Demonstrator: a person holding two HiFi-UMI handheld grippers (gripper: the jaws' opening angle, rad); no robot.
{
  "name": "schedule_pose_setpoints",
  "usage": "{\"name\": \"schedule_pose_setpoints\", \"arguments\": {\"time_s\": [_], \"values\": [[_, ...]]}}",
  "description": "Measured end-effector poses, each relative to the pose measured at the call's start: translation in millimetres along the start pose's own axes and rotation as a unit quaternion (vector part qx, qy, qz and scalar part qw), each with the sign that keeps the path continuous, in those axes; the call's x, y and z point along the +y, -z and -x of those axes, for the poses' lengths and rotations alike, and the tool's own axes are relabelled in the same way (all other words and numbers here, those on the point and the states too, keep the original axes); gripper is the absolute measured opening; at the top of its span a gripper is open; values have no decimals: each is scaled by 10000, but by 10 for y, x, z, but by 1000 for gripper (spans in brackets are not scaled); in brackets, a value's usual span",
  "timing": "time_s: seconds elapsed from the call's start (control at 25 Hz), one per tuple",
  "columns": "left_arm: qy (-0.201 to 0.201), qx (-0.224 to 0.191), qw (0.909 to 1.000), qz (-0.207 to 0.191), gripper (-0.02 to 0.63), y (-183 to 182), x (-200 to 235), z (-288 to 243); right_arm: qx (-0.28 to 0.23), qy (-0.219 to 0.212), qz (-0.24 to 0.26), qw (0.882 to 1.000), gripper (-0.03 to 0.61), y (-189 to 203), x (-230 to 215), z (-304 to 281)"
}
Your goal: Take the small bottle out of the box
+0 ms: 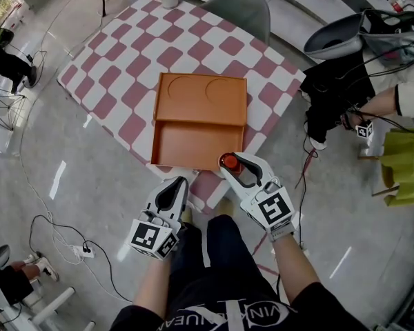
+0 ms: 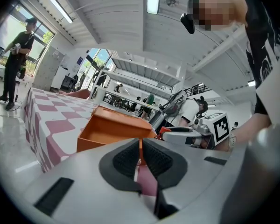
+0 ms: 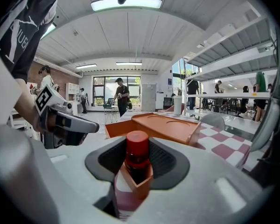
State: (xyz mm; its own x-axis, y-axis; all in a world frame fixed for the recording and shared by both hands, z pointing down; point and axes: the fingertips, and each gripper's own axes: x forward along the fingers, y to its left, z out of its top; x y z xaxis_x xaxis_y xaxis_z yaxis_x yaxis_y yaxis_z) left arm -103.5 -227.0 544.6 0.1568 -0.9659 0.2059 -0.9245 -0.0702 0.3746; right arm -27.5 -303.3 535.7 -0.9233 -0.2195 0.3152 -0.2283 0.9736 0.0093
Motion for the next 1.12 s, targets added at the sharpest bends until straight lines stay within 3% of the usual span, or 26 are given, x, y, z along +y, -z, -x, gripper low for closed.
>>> {"name": "schedule_pose_setpoints", "arguments": {"time_s": [0.24, 1.12], "values": [[46, -17, 10000, -38, 25, -69, -2, 3, 208, 153, 15, 9997, 143, -17, -33, 10], [116, -281, 9992, -273, 25, -534, 71, -28, -177, 408, -158, 9989, 143, -373, -147, 90]]}}
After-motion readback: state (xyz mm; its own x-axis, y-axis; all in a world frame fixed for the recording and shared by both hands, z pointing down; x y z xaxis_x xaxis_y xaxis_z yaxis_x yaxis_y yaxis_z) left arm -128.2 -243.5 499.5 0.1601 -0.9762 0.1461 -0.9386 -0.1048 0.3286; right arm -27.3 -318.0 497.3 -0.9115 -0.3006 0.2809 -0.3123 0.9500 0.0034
